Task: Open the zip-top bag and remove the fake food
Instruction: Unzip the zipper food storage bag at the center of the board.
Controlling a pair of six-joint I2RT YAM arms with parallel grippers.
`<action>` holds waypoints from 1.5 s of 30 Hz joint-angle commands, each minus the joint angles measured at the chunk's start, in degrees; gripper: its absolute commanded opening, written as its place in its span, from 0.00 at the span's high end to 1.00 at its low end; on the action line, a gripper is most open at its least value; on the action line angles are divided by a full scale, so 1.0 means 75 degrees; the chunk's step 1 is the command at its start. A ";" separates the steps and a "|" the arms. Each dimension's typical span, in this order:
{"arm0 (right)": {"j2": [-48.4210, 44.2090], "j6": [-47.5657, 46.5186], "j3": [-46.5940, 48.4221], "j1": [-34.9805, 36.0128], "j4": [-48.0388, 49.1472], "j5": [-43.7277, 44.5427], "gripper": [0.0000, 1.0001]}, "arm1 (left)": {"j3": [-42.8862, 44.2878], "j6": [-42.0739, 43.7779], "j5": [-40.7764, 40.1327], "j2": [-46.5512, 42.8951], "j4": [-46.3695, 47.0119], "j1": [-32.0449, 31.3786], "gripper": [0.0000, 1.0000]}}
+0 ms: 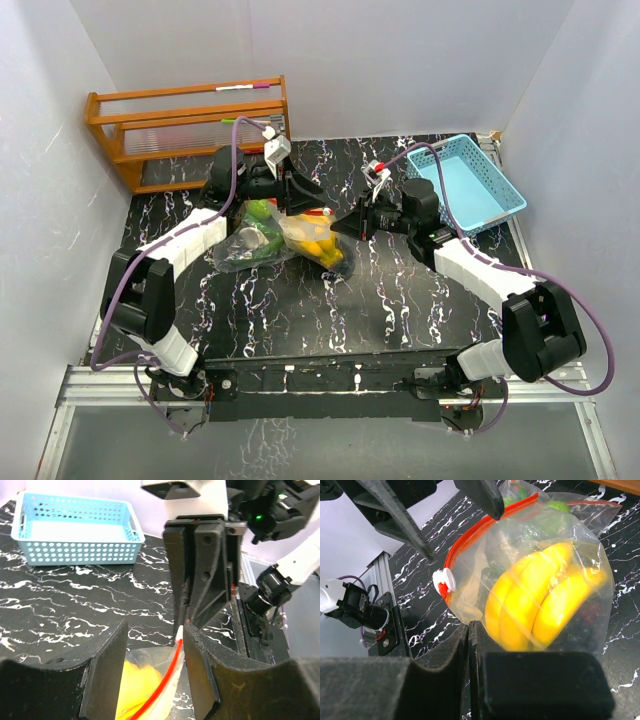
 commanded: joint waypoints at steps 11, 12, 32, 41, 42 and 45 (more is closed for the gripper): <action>-0.0179 0.0103 0.0045 -0.0016 0.0570 -0.0176 0.92 | -0.0486 -0.2894 0.2712 0.0489 0.5421 0.0027 0.54; -0.0180 0.0116 0.0048 -0.0018 0.0556 -0.0179 0.92 | -0.0428 -0.3240 0.2826 0.0634 0.5840 0.0022 0.54; -0.0189 0.0113 0.0024 -0.0014 0.0540 -0.0167 0.92 | 0.0751 -0.6111 0.2407 0.2082 0.8426 0.0262 0.55; -0.0139 0.0182 0.0035 -0.0009 0.0613 -0.0202 0.92 | 0.0625 -0.6321 0.2260 0.2057 0.8677 0.0256 0.63; -0.0128 0.0185 0.0045 -0.0008 0.0613 -0.0213 0.92 | 0.0625 -0.6260 0.2225 0.2052 0.8574 0.0245 0.64; -0.0092 0.0191 0.0074 -0.0015 0.0625 -0.0237 0.92 | 0.0625 -0.5769 0.2179 0.1986 0.8011 0.0164 0.65</action>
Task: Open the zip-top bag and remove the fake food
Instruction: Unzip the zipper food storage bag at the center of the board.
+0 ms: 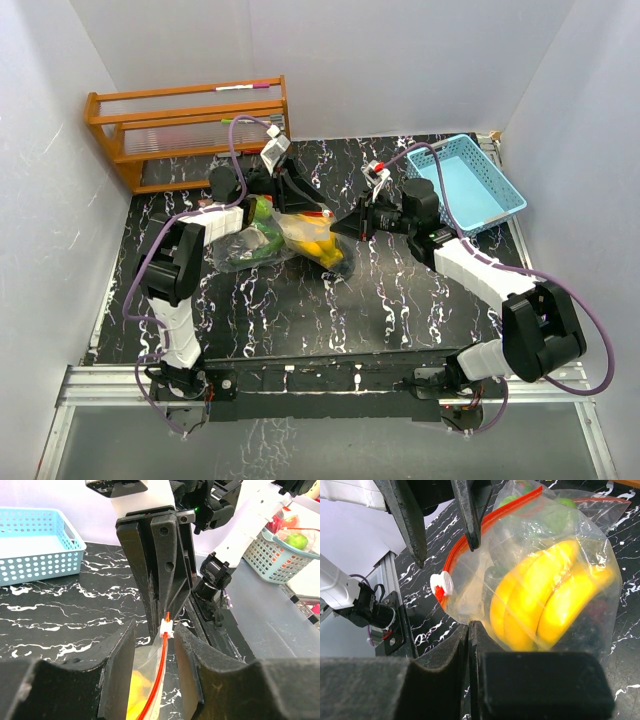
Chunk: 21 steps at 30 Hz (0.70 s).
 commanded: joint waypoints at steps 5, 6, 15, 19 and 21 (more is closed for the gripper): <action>-0.0080 0.0023 0.0083 -0.0012 0.0610 -0.0074 0.92 | 0.0004 0.0784 -0.0197 -0.0506 0.0031 -0.0135 0.65; -0.0075 0.0027 0.0083 -0.0012 0.0610 -0.0064 0.92 | 0.0007 0.0737 -0.0181 -0.0496 0.0044 -0.0141 0.65; -0.0034 0.0051 0.0039 -0.0011 0.0636 -0.0042 0.92 | 0.0234 -0.0613 -0.0119 -0.0176 0.1169 -0.0243 0.64; -0.0056 0.0040 0.0024 -0.0016 0.0644 0.0004 0.92 | 0.0283 -0.0776 -0.0015 -0.0123 0.1244 -0.0307 0.64; -0.0080 0.0034 0.0009 -0.0015 0.0636 0.0035 0.92 | 0.0203 -0.0776 -0.0003 -0.0144 0.1277 -0.0321 0.64</action>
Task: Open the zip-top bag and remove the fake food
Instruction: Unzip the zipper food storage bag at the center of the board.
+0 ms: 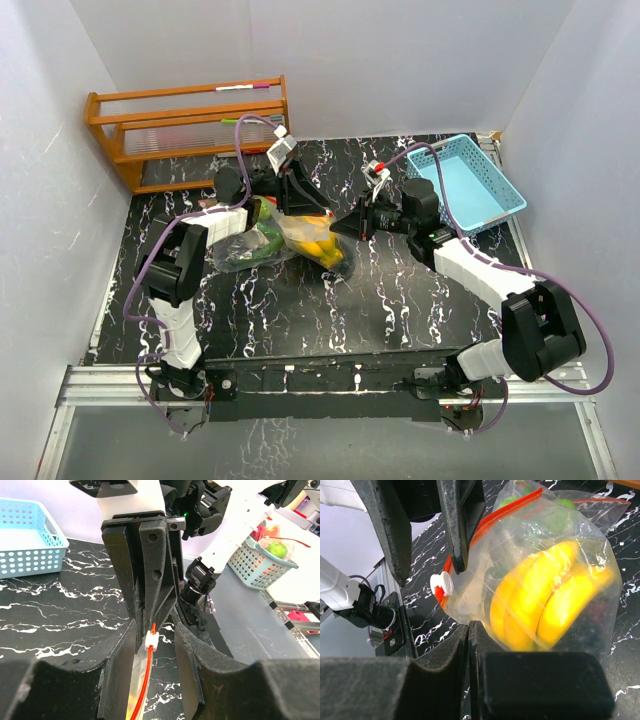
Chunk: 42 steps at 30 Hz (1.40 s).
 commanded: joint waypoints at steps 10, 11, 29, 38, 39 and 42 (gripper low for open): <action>-0.0086 0.0031 0.0030 -0.0010 0.0604 0.0063 0.92 | -0.0218 -0.0051 0.0070 -0.0258 0.1244 -0.0078 0.69; -0.0086 0.0031 0.0035 -0.0014 0.0613 0.0063 0.92 | -0.0251 -0.0031 0.0070 -0.0263 0.1249 -0.0076 0.70; -0.0110 0.0093 -0.0021 -0.0011 0.0662 0.0063 0.92 | -0.0250 0.0484 -0.0111 -0.0443 0.0636 -0.0074 0.87; -0.0175 0.0052 -0.0087 -0.0017 0.0674 0.0214 0.92 | -0.0351 0.0501 -0.0041 -0.0537 0.0608 -0.0074 1.00; -0.0195 0.0057 -0.0101 -0.0009 0.0680 0.0255 0.92 | -0.0379 0.0503 -0.0014 -0.0558 0.0606 -0.0072 1.00; -0.0331 0.0045 -0.0166 -0.0027 0.0726 0.0414 0.92 | -0.0497 0.0482 0.0000 -0.0618 0.0633 -0.0015 1.00</action>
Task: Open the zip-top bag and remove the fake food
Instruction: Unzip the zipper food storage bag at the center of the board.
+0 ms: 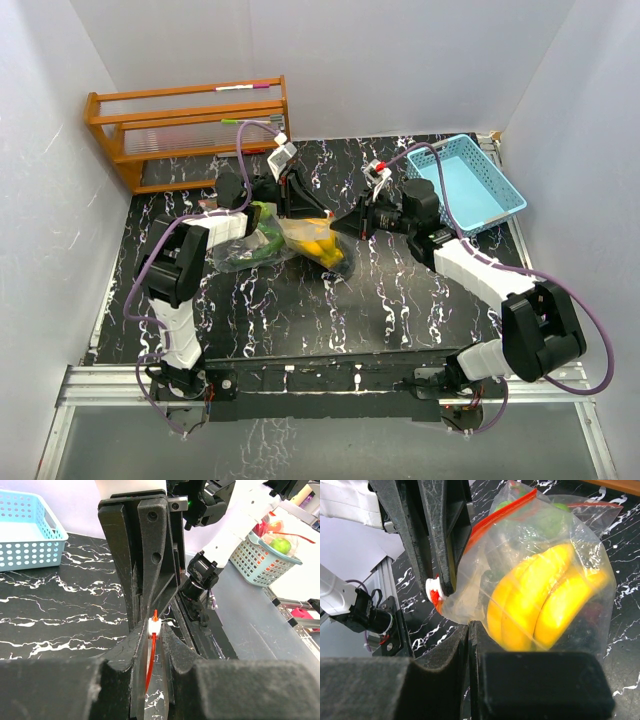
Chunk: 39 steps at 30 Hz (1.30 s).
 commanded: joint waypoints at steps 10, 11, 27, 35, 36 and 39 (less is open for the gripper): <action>-0.0491 0.0092 -0.0260 -0.0189 0.0798 0.0105 0.92 | -0.0354 -0.0164 0.0006 -0.0710 0.0962 0.0398 1.00; -0.0503 0.0095 -0.0265 -0.0219 0.0796 0.0080 0.92 | -0.0372 -0.0192 0.0014 -0.0721 0.0991 0.0422 1.00; 0.0352 -0.1283 0.0793 0.0904 -0.0660 0.0688 0.26 | -0.0105 -0.0443 -0.0172 -0.0450 0.1169 0.0492 1.00; 0.1392 -0.1287 0.1051 0.1184 -0.0184 0.1981 0.33 | -0.0074 -0.0642 -0.0272 -0.0469 0.1384 0.0501 1.00; 0.1485 -0.1236 0.1068 0.1184 -0.0099 0.2093 0.40 | -0.0083 -0.0649 -0.0294 -0.0462 0.1380 0.0496 1.00; 0.1546 -0.1059 0.0961 0.1186 0.0253 0.2305 0.71 | -0.0095 -0.0670 -0.0274 -0.0465 0.1387 0.0500 1.00</action>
